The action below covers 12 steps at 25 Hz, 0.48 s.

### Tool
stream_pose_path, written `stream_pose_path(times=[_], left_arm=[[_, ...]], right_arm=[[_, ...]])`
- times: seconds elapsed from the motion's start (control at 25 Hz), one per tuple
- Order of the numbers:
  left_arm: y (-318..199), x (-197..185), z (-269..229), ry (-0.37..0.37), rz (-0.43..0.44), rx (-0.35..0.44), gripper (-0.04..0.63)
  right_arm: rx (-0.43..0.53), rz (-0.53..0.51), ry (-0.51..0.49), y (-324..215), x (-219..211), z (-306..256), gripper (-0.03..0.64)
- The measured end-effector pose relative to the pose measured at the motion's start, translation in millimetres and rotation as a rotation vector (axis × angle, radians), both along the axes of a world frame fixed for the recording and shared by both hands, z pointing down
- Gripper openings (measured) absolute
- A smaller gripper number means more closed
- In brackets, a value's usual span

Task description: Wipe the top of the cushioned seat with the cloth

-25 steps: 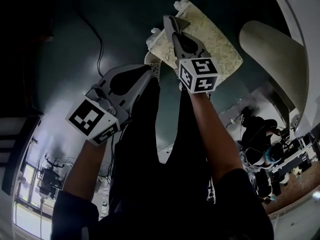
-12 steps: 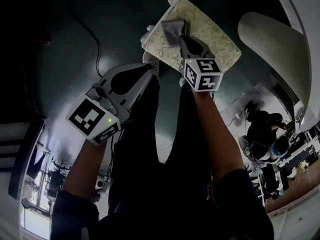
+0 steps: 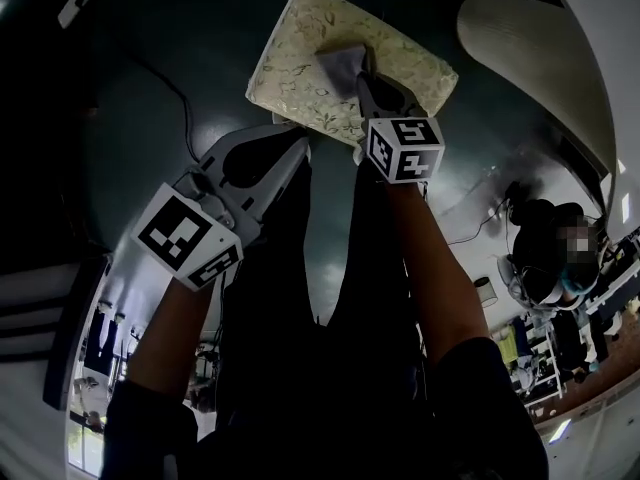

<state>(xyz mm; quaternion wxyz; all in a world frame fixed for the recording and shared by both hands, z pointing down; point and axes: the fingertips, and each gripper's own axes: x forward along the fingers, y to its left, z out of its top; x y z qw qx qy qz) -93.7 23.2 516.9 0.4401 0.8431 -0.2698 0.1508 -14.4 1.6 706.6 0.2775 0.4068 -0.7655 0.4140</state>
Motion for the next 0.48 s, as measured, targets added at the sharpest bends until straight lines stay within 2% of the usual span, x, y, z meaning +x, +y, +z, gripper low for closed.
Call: stream_pose_path(times=[0.48], left_arm=[[8,68,-7,0.010,0.124,-0.004,0.008]], right_arm=[[-0.068,0.119,0.007,50,72,-4,0.032]])
